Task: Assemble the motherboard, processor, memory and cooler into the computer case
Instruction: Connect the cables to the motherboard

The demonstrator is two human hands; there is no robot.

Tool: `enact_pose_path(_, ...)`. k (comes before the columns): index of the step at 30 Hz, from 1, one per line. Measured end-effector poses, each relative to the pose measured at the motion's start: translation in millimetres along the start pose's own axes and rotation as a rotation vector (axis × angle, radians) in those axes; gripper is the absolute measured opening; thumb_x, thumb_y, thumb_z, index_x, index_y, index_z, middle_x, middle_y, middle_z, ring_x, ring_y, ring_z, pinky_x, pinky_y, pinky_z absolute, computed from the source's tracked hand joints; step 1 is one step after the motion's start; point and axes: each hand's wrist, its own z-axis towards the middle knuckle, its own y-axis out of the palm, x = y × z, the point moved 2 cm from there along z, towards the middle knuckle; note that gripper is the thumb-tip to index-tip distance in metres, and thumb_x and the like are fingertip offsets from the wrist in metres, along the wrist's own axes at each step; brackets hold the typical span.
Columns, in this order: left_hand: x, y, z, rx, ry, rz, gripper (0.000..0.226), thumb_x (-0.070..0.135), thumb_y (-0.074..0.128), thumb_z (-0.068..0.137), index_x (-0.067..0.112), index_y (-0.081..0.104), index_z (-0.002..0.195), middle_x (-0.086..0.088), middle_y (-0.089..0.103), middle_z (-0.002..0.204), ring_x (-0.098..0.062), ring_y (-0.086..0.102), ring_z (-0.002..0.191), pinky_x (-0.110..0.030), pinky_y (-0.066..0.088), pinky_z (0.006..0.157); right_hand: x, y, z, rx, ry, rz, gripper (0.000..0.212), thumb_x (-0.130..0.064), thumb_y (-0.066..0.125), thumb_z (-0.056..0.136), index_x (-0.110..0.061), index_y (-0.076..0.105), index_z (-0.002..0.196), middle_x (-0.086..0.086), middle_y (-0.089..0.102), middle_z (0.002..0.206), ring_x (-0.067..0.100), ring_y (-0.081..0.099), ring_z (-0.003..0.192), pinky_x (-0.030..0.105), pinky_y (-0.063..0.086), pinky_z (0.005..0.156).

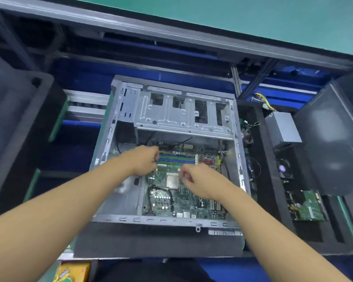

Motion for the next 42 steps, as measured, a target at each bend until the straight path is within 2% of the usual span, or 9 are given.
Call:
enact_pose_path(5,-8,18,-11,-0.173,-0.136,0.023,0.036,0.045,0.061,0.087,0.011,0.063,0.073,-0.002,0.067,0.062,-0.017,0.061,0.050,-0.028,0.053,0.054,-14,24,21,-0.321,0.149,-0.064,0.027,-0.037,0.059,0.100,-0.013,0.069,0.108,0.005,0.072,0.103,0.025,0.067,0.095,0.037,0.055,0.085)
enact_pose_path(10,1,28,-13,-0.250,-0.190,-0.182,0.013,0.020,0.072,0.081,0.007,0.075,0.082,-0.007,0.074,0.067,-0.018,0.067,0.054,-0.032,0.061,0.058,-14,43,27,-0.386,0.289,0.068,0.030,-0.032,0.063,0.099,-0.004,0.071,0.091,0.008,0.076,0.079,0.021,0.072,0.073,0.030,0.058,0.074)
enact_pose_path(14,5,31,-13,-0.224,-0.145,-0.280,0.007,0.011,0.072,0.080,0.015,0.073,0.085,0.006,0.068,0.062,-0.011,0.065,0.057,-0.025,0.056,0.057,-11,47,26,-0.353,0.354,0.164,0.028,-0.029,0.067,0.098,-0.001,0.068,0.102,0.010,0.077,0.083,0.020,0.071,0.066,0.035,0.062,0.072)
enact_pose_path(17,3,23,-18,-0.284,-0.007,-0.276,0.010,0.015,0.073,0.078,0.023,0.068,0.082,0.014,0.062,0.068,-0.003,0.055,0.059,-0.021,0.045,0.061,-8,42,23,-0.264,0.190,0.194,0.022,-0.027,0.072,0.093,-0.017,0.061,0.109,0.002,0.070,0.098,0.022,0.069,0.086,0.035,0.057,0.077)
enact_pose_path(21,2,24,-25,-0.342,0.050,-0.306,0.010,0.014,0.068,0.078,0.020,0.063,0.085,0.004,0.060,0.077,-0.012,0.051,0.066,-0.029,0.044,0.066,-13,40,18,-0.305,-0.036,0.119,0.020,-0.027,0.072,0.092,-0.029,0.060,0.077,-0.006,0.066,0.084,0.015,0.064,0.077,0.023,0.048,0.061)
enact_pose_path(25,3,31,-24,-0.340,0.018,-0.237,0.011,0.015,0.065,0.080,0.023,0.057,0.081,0.006,0.055,0.075,-0.012,0.046,0.063,-0.027,0.039,0.058,-18,44,19,-0.359,-0.085,0.116,0.022,-0.021,0.076,0.089,-0.031,0.061,0.078,-0.006,0.074,0.095,0.010,0.067,0.081,0.024,0.052,0.075)
enact_pose_path(30,-2,37,-23,-0.377,-0.019,-0.166,0.022,0.009,0.066,0.076,0.025,0.052,0.079,0.004,0.054,0.077,-0.016,0.048,0.067,-0.029,0.039,0.059,-21,49,21,-0.293,-0.113,0.105,0.035,-0.017,0.075,0.090,-0.031,0.053,0.067,-0.003,0.075,0.099,0.015,0.067,0.084,0.026,0.050,0.073)
enact_pose_path(35,-6,47,-23,-0.456,-0.068,-0.110,0.020,0.009,0.071,0.072,0.020,0.056,0.081,0.004,0.058,0.071,-0.013,0.054,0.061,-0.025,0.045,0.054,-20,52,24,-0.268,-0.122,0.118,0.021,-0.019,0.074,0.091,-0.029,0.060,0.080,-0.001,0.070,0.097,0.017,0.065,0.085,0.028,0.052,0.073)
enact_pose_path(42,-10,52,-18,-0.539,-0.139,-0.174,0.025,0.008,0.083,0.069,0.015,0.067,0.086,-0.004,0.073,0.080,-0.021,0.072,0.071,-0.026,0.057,0.059,-24,69,31,-0.189,-0.145,0.196,0.025,-0.016,0.077,0.086,-0.030,0.058,0.077,-0.016,0.057,0.072,-0.004,0.051,0.063,0.004,0.036,0.053)
